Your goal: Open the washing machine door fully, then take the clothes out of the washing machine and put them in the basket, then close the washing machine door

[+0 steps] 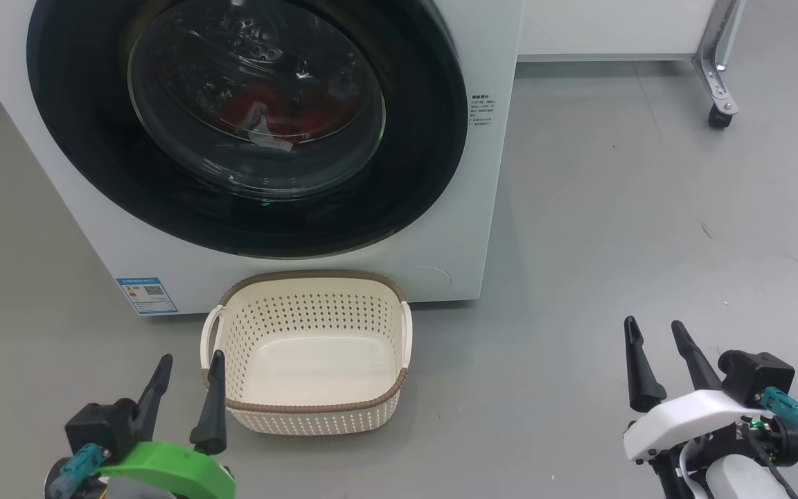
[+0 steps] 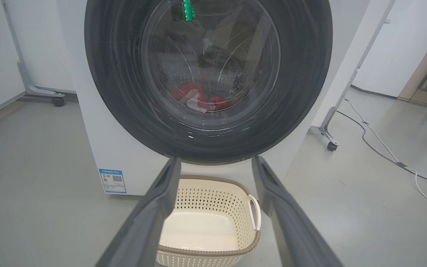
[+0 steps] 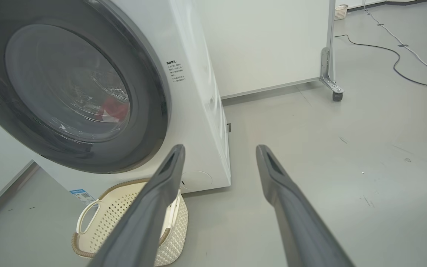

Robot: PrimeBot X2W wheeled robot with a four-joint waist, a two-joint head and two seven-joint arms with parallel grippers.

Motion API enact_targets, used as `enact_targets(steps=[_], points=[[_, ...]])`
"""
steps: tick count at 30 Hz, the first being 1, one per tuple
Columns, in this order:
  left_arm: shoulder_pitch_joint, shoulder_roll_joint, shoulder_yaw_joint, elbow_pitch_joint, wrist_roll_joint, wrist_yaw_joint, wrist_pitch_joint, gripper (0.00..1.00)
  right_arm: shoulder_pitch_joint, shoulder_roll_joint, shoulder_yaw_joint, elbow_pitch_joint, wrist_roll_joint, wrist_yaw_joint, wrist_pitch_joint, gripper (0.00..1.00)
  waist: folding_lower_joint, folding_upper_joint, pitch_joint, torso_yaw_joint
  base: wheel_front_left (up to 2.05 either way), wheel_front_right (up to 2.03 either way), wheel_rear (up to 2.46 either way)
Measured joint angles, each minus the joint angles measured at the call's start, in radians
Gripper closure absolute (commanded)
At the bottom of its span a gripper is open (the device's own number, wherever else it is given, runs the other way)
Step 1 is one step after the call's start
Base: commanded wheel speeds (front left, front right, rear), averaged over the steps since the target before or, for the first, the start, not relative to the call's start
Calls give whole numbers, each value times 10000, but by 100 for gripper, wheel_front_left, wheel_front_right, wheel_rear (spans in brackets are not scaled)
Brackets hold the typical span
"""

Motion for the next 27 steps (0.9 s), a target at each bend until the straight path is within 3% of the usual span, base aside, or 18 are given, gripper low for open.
enact_targets(steps=[27], points=[[44,-186,-349,21,2370,502,-692,0,284,332,176,-345,-2546,-706,-679,0,0,0,-1,58,0,0,0]])
